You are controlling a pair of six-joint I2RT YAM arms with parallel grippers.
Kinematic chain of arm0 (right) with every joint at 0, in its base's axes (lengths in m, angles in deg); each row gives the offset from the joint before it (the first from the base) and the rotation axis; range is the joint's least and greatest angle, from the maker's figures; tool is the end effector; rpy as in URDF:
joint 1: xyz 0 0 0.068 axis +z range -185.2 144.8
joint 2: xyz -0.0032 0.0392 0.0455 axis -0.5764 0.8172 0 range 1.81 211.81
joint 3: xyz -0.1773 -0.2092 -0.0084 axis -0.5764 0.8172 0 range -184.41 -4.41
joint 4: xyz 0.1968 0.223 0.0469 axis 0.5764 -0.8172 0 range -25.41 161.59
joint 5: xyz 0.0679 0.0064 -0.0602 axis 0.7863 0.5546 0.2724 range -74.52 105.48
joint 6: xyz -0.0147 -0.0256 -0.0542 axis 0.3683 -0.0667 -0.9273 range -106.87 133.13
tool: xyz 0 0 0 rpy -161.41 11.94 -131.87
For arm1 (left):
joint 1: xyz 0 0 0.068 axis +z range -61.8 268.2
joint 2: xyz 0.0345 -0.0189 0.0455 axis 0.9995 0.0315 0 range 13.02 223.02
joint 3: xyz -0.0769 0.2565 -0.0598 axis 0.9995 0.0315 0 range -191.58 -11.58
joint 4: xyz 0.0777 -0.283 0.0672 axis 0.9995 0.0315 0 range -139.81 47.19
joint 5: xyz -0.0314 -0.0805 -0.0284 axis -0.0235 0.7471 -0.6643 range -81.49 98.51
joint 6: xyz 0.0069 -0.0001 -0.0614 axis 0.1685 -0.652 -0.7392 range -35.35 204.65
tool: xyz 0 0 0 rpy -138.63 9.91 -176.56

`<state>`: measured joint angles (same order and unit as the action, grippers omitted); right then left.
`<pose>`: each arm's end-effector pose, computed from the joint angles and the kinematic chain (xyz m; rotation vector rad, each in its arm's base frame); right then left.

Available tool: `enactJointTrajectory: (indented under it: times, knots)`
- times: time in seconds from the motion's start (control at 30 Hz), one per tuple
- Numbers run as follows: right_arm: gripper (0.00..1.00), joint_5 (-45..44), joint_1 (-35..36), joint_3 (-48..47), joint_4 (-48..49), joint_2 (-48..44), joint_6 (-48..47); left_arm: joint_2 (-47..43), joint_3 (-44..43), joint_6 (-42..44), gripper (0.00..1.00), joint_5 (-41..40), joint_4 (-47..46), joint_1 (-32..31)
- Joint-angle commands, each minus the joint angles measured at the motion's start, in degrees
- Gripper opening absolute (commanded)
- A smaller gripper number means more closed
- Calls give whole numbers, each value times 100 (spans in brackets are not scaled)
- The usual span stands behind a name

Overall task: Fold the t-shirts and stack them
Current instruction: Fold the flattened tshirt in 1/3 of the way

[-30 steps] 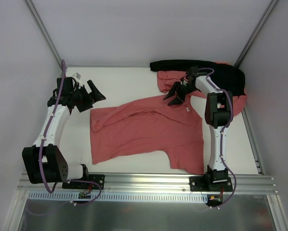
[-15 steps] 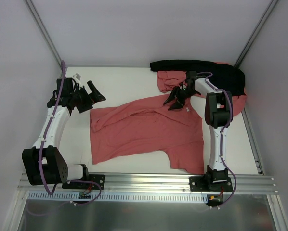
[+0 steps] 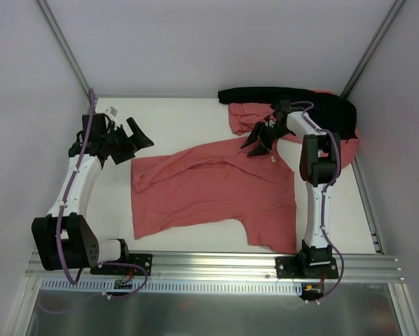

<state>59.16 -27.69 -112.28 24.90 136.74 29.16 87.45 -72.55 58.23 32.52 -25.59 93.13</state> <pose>0.5119 0.0999 0.1210 0.0481 2.7970 1.1772 0.3344 0.0098 0.2897 -0.3787 2.2125 -0.6708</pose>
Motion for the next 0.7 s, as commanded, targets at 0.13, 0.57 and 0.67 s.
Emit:
enactJointTrajectory:
  times: [0.13, 0.57, 0.67]
  knots:
    - [51, -70, -92, -330, -191, -125, -83, -157, 15, 84, 99, 95, -94, -9]
    - [50, -26, -83, -181, -112, 15, -109, -166, -29, 93, 99, 95, -50, -9]
    - [50, -18, -83, -260, -112, 103, -109, -166, -38, 101, 99, 104, -32, -9]
